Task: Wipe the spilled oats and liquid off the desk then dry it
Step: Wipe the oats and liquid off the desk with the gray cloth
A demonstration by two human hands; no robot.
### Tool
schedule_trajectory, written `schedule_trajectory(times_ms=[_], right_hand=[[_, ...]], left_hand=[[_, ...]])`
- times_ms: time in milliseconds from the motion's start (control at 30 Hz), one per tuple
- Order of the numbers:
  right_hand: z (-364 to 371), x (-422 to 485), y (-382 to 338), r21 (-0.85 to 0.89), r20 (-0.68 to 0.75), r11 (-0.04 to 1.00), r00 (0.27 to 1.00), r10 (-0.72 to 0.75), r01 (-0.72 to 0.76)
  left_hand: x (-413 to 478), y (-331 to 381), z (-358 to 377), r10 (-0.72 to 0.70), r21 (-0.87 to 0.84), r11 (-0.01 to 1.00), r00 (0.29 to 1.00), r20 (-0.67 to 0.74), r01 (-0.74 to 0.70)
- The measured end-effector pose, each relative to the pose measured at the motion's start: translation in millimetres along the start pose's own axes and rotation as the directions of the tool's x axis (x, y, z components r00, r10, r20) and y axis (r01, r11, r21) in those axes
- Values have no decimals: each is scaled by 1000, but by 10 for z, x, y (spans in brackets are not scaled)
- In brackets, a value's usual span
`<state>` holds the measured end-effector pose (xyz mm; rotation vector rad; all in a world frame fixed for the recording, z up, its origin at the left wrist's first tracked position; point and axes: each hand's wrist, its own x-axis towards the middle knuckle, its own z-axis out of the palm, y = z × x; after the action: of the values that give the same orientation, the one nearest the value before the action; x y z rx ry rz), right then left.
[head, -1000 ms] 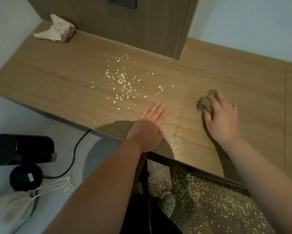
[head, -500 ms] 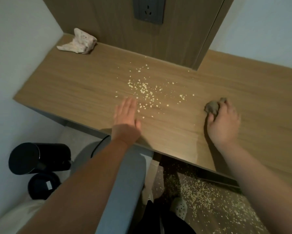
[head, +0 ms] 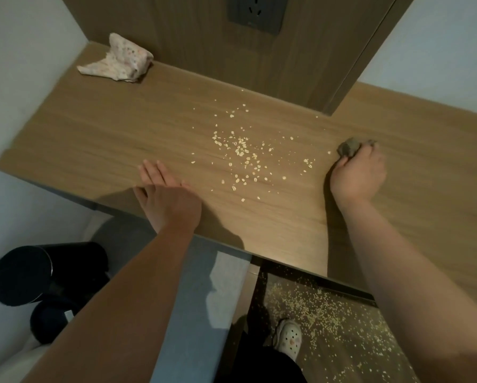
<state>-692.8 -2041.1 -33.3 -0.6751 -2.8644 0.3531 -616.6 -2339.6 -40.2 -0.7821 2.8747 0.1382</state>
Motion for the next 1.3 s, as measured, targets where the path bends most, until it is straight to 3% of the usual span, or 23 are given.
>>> schedule_trajectory(times_ms=[67, 167, 233, 267, 300, 333, 400, 467, 633, 767, 833, 967, 1000, 1167, 1300], right_hand=[[65, -120, -137, 23, 50, 968, 967, -252, 251], [48, -285, -117, 104, 180, 780, 759, -626, 618], [-46, -175, 4, 149, 264, 677, 631, -730, 721], [-78, -91, 65, 145, 272, 670, 621, -735, 729], [-79, 0, 117, 128, 251, 711, 671, -698, 691], [-61, 98, 139, 106, 205, 790, 764, -612, 604], [1, 226, 43, 51, 106, 941, 935, -338, 335], [81, 239, -190, 25, 56, 982, 980, -189, 188], [238, 119, -682, 77, 113, 918, 912, -395, 388], [156, -76, -632, 239, 176, 727, 708, -684, 643], [58, -45, -476, 324, 193, 680, 658, -728, 657], [34, 233, -210, 265, 113, 850, 861, -496, 455], [53, 281, -214, 227, 103, 876, 884, -455, 425], [204, 340, -658, 169, 87, 858, 859, -504, 486], [287, 242, -992, 263, 108, 764, 769, -630, 589]], left_hand=[[-1, 4, -7, 15, -7, 1000, 1000, -2, -15], [16, 1, 2, 75, 3, 997, 997, -12, -75], [22, -1, 3, 81, -1, 997, 997, -5, -81], [22, -3, 4, 78, -5, 997, 997, -6, -78], [19, -3, 4, 76, -5, 997, 997, -12, -76], [17, -3, 2, 74, -9, 997, 997, -20, -74], [13, -1, -7, 70, -20, 997, 997, -28, -71], [14, 0, -8, 70, -29, 997, 997, -28, -70], [3, 4, -13, 61, -73, 995, 996, -65, -65], [7, 3, -16, 51, -101, 993, 997, -65, -57], [5, 5, -14, 50, -112, 992, 996, -69, -57], [16, -2, 6, 43, -146, 988, 995, -92, -56], [14, -3, 12, 42, -153, 987, 994, -98, -56], [16, -6, 21, 43, -151, 987, 993, -106, -59], [19, -7, 17, 39, -145, 988, 994, -103, -54]])
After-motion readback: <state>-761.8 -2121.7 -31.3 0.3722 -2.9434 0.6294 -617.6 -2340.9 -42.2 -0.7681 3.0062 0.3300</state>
